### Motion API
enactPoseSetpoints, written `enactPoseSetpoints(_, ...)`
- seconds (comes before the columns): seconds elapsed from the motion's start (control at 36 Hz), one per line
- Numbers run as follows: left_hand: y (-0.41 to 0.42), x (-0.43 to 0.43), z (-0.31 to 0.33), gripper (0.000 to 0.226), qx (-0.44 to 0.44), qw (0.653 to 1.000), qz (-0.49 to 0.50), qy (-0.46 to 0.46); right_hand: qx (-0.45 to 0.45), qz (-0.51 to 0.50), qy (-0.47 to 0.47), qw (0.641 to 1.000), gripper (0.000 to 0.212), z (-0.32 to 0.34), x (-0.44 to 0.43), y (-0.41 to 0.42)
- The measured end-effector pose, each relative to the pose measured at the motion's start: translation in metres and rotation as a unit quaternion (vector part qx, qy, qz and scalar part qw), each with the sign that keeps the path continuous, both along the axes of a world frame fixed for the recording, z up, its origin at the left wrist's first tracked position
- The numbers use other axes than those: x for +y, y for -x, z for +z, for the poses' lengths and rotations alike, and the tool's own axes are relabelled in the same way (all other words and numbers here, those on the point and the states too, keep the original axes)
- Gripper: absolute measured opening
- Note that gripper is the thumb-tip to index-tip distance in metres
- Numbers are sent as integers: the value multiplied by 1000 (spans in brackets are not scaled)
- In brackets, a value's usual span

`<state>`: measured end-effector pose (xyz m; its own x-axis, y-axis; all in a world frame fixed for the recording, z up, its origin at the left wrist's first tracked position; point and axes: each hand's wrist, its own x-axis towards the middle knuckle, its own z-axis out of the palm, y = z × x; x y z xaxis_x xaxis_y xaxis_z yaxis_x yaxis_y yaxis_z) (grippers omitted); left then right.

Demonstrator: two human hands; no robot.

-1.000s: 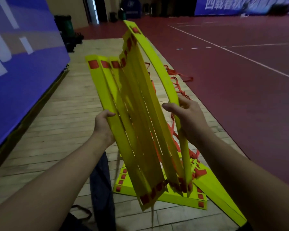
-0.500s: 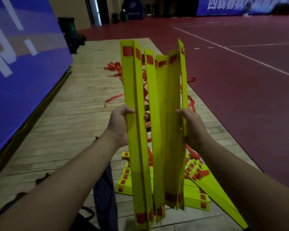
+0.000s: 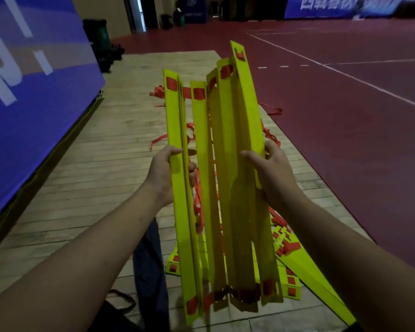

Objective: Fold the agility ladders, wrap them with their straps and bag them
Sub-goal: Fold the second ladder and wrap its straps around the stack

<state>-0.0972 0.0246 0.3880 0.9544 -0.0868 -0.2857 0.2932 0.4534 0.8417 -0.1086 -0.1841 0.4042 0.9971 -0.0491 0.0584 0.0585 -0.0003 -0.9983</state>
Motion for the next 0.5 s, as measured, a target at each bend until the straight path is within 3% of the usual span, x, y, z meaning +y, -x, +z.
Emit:
enactPoseSetpoints(0.11,-1,-2,2,30,-32,997,-51,-42,-6,-5,23,1000,29,2,2,2)
enactPoseSetpoints(0.22,-1,-6,0,13,-35,996,-44,-64,2,5,8,1000,24,4,2,1)
enactPoseSetpoints(0.36,1,-6,-3,24,-19,1000,-2,-17,21,32,-84,996,15,14,2,7)
enactPoseSetpoints(0.5,6,-10,-3,30,-15,999,13,35,55,81,-136,986,39,22,9,12)
